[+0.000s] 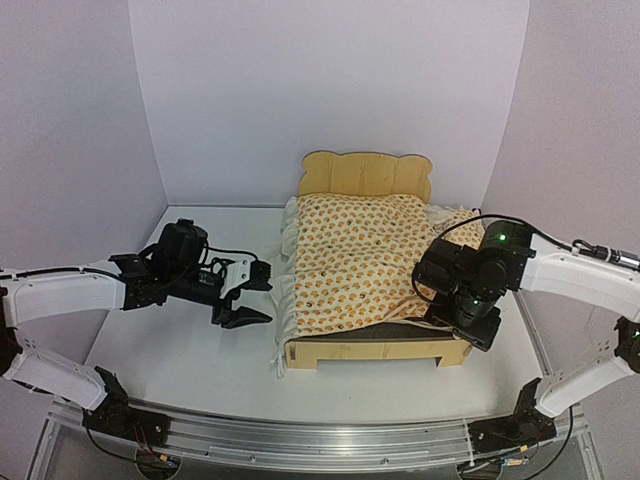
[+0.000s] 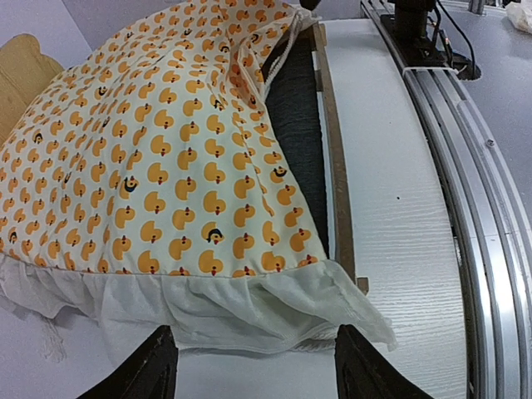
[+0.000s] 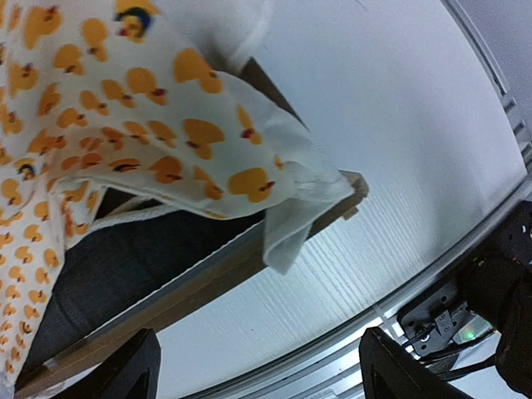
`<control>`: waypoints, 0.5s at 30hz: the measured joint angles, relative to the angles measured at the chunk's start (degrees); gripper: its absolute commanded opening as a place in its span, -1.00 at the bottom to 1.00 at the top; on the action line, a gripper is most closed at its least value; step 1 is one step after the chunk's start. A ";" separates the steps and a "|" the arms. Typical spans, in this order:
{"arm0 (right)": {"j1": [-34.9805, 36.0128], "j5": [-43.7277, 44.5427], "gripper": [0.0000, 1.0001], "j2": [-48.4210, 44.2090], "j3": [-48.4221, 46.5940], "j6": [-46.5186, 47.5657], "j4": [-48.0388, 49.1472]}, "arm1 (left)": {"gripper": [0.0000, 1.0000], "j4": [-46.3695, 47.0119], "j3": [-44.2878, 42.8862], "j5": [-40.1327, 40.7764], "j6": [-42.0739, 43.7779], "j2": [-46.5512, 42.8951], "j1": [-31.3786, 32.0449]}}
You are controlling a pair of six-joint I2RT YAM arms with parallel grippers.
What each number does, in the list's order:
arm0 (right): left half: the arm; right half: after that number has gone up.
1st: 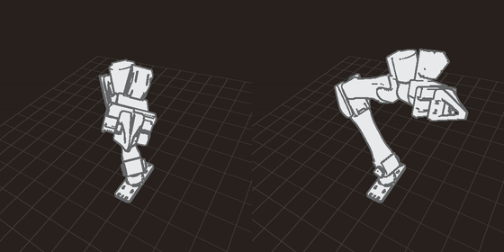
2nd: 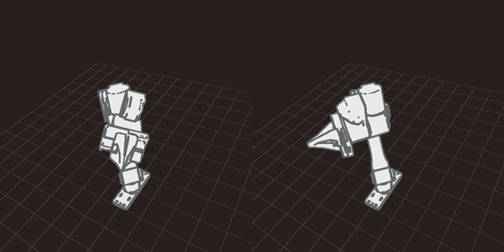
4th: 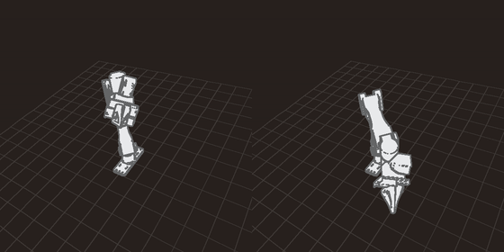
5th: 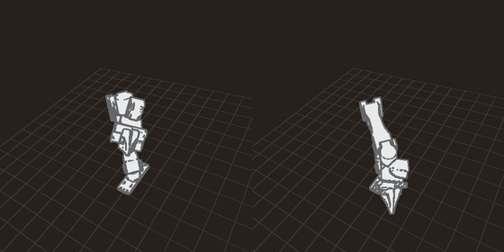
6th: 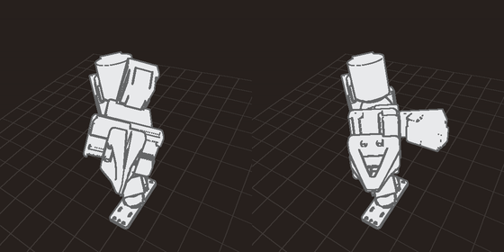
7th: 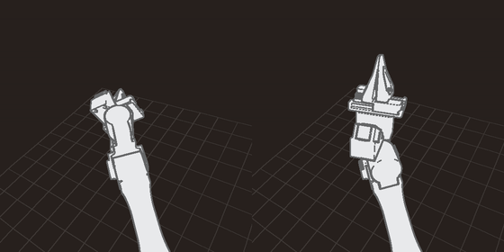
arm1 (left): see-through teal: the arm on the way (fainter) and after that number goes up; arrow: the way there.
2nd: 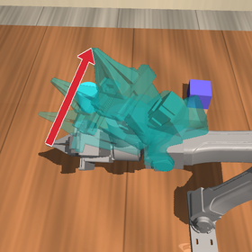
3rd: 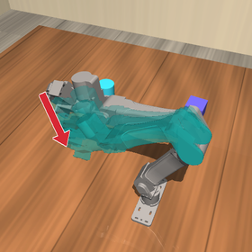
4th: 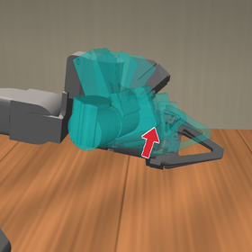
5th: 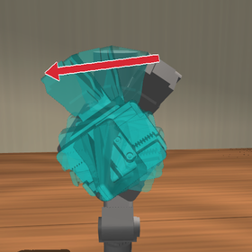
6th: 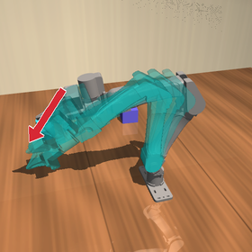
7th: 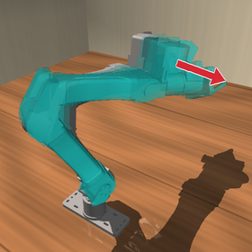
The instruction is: Set up the pet bed
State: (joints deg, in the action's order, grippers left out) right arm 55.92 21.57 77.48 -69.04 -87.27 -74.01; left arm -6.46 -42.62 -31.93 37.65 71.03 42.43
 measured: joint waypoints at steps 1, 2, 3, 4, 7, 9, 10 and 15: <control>-0.10 0.04 0.69 0.16 0.90 -1.13 -0.39 | 0.28 0.26 -0.32 0.11 0.00 0.16 -0.23; -0.25 0.09 0.69 0.57 1.29 -2.10 -0.60 | 0.28 0.70 -0.57 0.22 0.00 0.26 -0.45; -0.53 0.24 0.69 1.32 1.29 -2.78 -0.34 | 0.28 1.01 -0.77 0.38 -0.01 0.33 -0.61; -0.82 0.32 0.69 2.22 1.30 -3.30 0.36 | 0.28 1.16 -1.02 0.56 -0.02 0.42 -0.73; -1.54 0.32 0.69 5.78 1.59 -4.32 4.28 | 0.29 1.48 -2.42 0.60 -0.26 1.44 -1.46; -1.68 0.06 0.67 8.06 2.17 -4.62 6.99 | 0.30 1.57 -4.17 0.61 -0.81 2.80 -2.87; -1.68 -0.28 0.65 9.12 2.42 -4.63 8.07 | 0.30 1.59 -5.11 0.60 -1.22 3.43 -3.71; -1.68 -2.40 0.07 12.40 4.94 -4.61 12.98 | 0.38 1.54 -11.95 0.75 -3.78 7.24 -8.95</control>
State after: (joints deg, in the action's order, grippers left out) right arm 54.24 19.17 89.88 -64.10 -91.88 -61.03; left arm -4.92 -54.56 -31.18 33.87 78.27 33.49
